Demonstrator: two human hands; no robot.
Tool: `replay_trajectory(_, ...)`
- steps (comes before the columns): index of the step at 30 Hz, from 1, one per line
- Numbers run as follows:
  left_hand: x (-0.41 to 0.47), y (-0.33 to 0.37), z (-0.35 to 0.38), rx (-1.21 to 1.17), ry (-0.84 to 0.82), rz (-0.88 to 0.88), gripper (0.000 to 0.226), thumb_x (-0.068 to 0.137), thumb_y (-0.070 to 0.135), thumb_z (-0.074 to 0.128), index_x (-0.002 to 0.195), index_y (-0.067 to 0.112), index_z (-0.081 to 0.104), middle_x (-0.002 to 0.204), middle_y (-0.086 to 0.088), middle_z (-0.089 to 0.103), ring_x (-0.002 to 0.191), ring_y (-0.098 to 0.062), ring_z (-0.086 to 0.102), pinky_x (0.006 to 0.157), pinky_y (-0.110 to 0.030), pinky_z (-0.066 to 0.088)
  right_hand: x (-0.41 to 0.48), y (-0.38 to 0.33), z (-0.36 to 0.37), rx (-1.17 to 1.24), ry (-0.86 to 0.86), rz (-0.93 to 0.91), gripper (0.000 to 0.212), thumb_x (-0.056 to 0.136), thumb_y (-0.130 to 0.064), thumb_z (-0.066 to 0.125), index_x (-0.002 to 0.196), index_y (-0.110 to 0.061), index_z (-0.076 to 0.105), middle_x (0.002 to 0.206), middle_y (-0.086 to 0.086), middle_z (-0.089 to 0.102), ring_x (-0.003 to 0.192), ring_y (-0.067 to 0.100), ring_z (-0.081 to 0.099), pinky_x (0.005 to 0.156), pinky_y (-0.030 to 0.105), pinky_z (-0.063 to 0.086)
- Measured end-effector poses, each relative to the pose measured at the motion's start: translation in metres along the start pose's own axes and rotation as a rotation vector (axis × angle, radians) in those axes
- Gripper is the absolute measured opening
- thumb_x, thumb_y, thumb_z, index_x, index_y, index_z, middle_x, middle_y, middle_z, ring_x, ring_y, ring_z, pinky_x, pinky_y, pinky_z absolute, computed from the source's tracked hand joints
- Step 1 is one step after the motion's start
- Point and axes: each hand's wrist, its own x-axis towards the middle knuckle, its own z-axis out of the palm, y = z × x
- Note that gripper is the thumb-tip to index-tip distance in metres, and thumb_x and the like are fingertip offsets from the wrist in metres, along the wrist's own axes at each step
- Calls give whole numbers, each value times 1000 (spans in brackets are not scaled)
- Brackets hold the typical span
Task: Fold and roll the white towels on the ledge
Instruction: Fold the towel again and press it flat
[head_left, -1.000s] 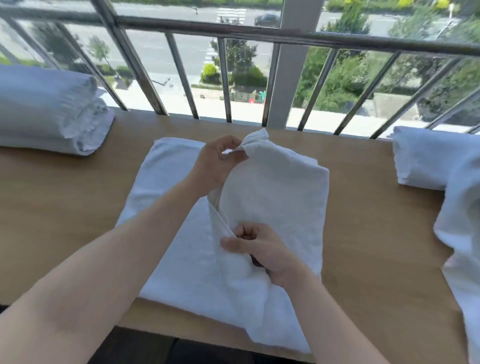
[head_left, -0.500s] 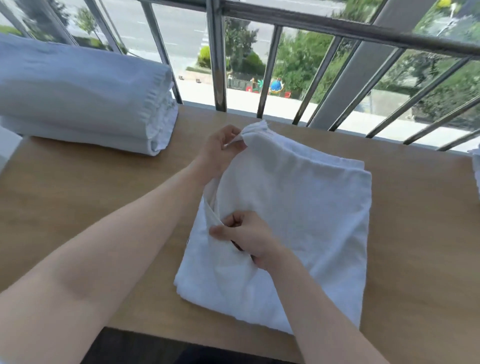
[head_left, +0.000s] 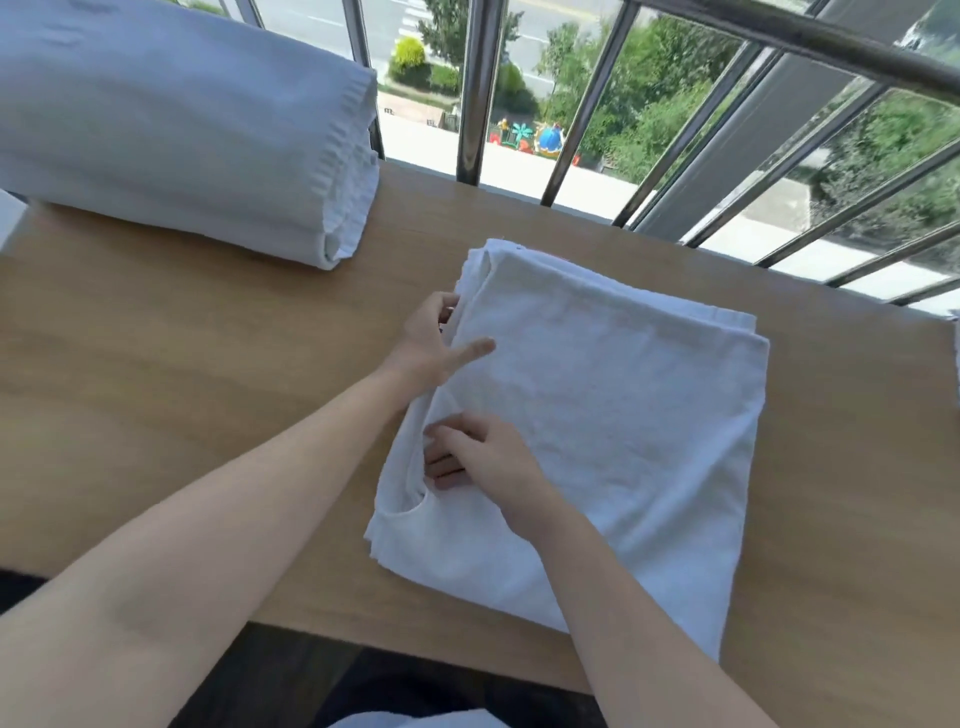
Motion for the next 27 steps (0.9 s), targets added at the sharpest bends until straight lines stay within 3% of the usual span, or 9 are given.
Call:
replay_trajectory(2, -27, -10, -2, 19, 2, -2, 71, 78, 28, 86, 136, 16, 47, 122, 7, 59, 107, -7, 58, 88, -18, 48, -5, 9, -12, 107, 40, -74, 17, 95, -7, 56, 101, -10, 72, 90, 13, 75, 80, 23, 71, 73, 34, 61)
replay_trajectory(4, -55, -23, -6, 35, -16, -15, 80, 76, 25, 88, 141, 18, 43, 124, 12, 57, 107, 1, 57, 82, -8, 44, -7, 20, -28, 21, 145, -210, 22, 94, -4, 56, 98, -17, 72, 87, 3, 76, 77, 17, 70, 70, 30, 59)
replay_trajectory(7, -95, -43, -9, 90, -80, -102, 87, 71, 34, 91, 141, 30, 38, 129, 16, 55, 111, -2, 59, 80, -16, 49, -9, 39, -62, -414, 348, -497, 28, 91, -6, 58, 97, -29, 73, 88, -10, 72, 78, 9, 65, 74, 25, 53)
replay_trajectory(10, -126, -56, -10, 194, -138, -240, 97, 64, 49, 91, 142, 35, 35, 130, 19, 53, 100, -3, 60, 63, -15, 50, -13, 60, -99, -772, 489, -705, 27, 86, -12, 60, 105, -26, 72, 99, -6, 65, 93, 17, 58, 86, 30, 44)
replay_trajectory(15, -142, -60, -10, 340, -81, -307, 42, 76, 44, 84, 105, 37, 54, 108, 15, 62, 89, -4, 59, 61, -25, 47, -22, 96, -137, -1134, 467, -741, 41, 91, -37, 52, 131, -28, 59, 134, -3, 57, 115, 27, 53, 94, 41, 38)
replay_trajectory(19, -153, -56, 2, 302, 80, -271, 42, 81, 35, 81, 115, 29, 56, 108, 12, 62, 95, -16, 63, 71, -35, 53, -31, 111, -137, -1235, 397, -734, 52, 99, -47, 36, 147, -28, 44, 157, -1, 39, 145, 18, 30, 118, 40, 19)
replay_trajectory(22, -172, -60, 31, 476, 306, -178, 49, 92, 25, 67, 136, 26, 47, 134, 5, 52, 127, -26, 48, 97, -41, 45, -33, 124, -127, -1402, 383, -664, 61, 103, -56, 17, 159, -31, 13, 167, -2, 9, 154, 17, 0, 123, 45, 0)
replay_trajectory(25, -192, -61, 66, 843, 581, 173, 42, 93, 18, 63, 134, 12, 56, 151, -11, 46, 146, -35, 34, 120, -51, 24, -30, 126, -118, -1448, 431, -621, 64, 102, -59, 15, 159, -30, 9, 167, 2, 7, 154, 23, 2, 123, 51, 3)
replay_trajectory(27, -198, -61, 96, 906, 525, 370, 36, 98, 25, 53, 129, 9, 63, 150, -13, 50, 145, -36, 38, 120, -54, 26, -29, 124, -113, -1453, 460, -615, 64, 102, -58, 20, 159, -29, 12, 167, 4, 10, 154, 26, 7, 123, 53, 6)
